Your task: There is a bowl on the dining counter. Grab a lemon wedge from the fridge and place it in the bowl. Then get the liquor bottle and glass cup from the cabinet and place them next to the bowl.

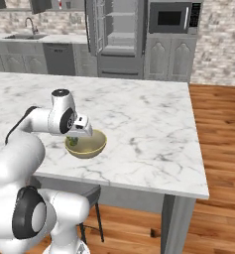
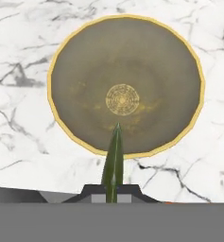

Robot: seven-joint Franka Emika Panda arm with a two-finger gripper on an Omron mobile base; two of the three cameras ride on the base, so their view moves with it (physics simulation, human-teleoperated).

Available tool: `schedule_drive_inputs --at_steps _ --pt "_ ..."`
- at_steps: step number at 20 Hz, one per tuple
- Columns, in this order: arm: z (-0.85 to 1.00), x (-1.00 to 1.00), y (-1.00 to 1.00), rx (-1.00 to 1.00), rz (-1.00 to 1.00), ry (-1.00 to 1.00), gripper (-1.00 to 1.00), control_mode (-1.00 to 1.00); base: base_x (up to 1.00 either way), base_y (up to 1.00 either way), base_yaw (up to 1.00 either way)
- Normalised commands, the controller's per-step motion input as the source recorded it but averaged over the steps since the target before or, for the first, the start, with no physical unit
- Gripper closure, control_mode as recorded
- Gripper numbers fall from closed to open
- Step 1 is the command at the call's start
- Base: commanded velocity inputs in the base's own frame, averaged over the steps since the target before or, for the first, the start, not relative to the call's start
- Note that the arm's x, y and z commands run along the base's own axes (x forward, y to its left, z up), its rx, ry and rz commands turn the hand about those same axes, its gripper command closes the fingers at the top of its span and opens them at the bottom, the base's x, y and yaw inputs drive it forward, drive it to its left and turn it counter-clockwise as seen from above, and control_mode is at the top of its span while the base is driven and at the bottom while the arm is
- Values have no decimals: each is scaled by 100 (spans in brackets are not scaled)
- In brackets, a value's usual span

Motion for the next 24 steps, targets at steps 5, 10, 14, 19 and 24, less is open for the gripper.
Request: schedule_drive_inputs --at_steps 5,10,14,19,24 --pt "-34 36 2 0 0 0 100 -100 0 0 0" --pt "-8 54 0 0 0 0 100 -100 0 0 0" --pt "-22 44 0 0 0 0 100 -100 0 0 0" --pt "-37 25 0 0 0 0 100 -100 0 0 0" --pt "-27 21 0 0 0 0 100 -100 0 0 0"
